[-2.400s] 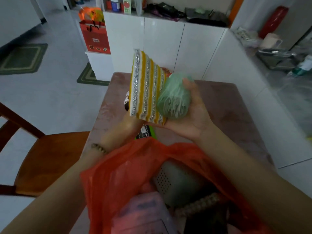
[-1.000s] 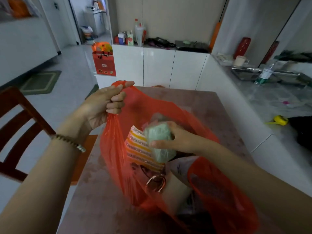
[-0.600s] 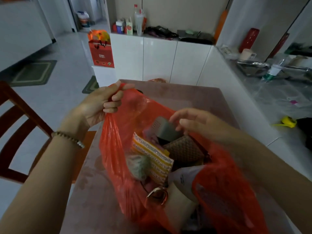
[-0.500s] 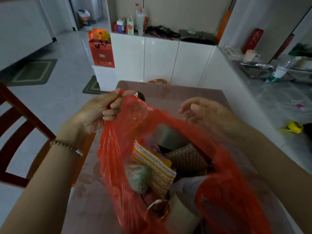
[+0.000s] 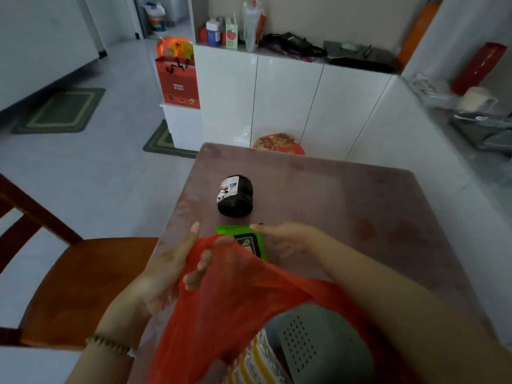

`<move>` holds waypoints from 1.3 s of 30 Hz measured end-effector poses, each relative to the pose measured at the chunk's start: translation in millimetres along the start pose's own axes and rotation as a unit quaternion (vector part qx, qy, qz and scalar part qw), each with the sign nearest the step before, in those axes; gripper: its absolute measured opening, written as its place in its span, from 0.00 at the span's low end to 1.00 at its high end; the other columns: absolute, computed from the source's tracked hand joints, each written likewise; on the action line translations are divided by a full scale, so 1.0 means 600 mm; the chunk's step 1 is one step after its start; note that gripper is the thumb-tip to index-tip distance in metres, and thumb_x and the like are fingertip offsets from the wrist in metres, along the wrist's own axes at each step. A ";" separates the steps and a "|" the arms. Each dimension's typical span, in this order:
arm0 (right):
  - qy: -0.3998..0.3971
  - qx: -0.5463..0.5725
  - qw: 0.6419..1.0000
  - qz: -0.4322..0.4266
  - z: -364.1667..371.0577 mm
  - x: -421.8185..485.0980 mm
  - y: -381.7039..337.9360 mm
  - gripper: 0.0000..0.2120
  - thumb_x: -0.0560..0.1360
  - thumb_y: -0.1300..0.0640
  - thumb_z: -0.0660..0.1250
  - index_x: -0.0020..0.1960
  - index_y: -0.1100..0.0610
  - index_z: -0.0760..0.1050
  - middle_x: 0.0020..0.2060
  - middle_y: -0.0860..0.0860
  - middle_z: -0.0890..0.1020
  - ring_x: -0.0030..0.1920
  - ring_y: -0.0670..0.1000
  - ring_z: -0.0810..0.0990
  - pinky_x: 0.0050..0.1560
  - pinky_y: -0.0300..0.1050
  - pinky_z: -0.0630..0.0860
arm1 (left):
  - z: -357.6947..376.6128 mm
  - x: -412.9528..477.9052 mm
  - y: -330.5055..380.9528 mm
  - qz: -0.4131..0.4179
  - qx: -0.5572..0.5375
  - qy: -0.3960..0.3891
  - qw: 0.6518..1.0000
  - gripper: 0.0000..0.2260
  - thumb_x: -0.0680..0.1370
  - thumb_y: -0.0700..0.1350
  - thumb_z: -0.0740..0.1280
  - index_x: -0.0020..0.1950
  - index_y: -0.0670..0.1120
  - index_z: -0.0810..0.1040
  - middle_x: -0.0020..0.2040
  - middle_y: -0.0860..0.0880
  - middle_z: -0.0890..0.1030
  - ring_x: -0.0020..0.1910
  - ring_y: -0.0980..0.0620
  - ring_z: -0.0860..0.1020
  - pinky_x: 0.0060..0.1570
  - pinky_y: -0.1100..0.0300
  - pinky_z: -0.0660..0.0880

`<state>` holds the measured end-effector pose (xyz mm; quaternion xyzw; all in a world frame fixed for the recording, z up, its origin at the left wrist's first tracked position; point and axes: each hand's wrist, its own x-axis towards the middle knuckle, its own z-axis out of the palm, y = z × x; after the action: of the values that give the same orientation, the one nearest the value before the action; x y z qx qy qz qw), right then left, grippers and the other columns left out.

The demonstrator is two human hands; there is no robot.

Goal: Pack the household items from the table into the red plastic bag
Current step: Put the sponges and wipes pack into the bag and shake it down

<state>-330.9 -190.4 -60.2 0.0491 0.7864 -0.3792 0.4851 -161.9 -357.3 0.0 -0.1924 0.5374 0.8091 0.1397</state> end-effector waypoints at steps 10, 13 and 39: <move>0.023 0.039 0.999 -0.011 0.094 0.068 0.010 0.18 0.69 0.56 0.75 0.56 0.61 0.77 0.49 0.55 0.82 0.44 0.51 0.77 0.41 0.39 0.77 | -0.010 0.019 -0.010 -0.014 0.005 0.027 1.000 0.25 0.74 0.59 0.55 0.56 0.42 0.81 0.25 0.51 0.69 0.17 0.60 0.60 0.17 0.68 0.62; 0.023 -0.010 0.999 -0.046 0.094 0.039 0.001 0.19 0.70 0.57 0.74 0.59 0.61 0.76 0.48 0.55 0.82 0.34 0.47 0.75 0.26 0.34 0.73 | -0.008 0.006 -0.004 -0.002 0.008 0.022 1.000 0.25 0.76 0.58 0.54 0.57 0.42 0.79 0.26 0.51 0.68 0.17 0.60 0.60 0.17 0.68 0.62; 0.216 -0.204 0.877 -0.377 0.169 -0.466 0.159 0.32 0.64 0.44 0.76 0.64 0.50 0.70 0.57 0.42 0.74 0.55 0.43 0.75 0.57 0.41 0.74 | 0.072 -0.266 0.072 0.107 0.033 -0.050 0.992 0.20 0.80 0.56 0.53 0.60 0.43 0.73 0.26 0.56 0.68 0.16 0.60 0.61 0.15 0.73 0.58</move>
<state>-68.1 -107.3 86.6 -0.2701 0.8908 -0.3442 0.1227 -46.1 -337.0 123.9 -0.0878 0.5739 0.8097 0.0853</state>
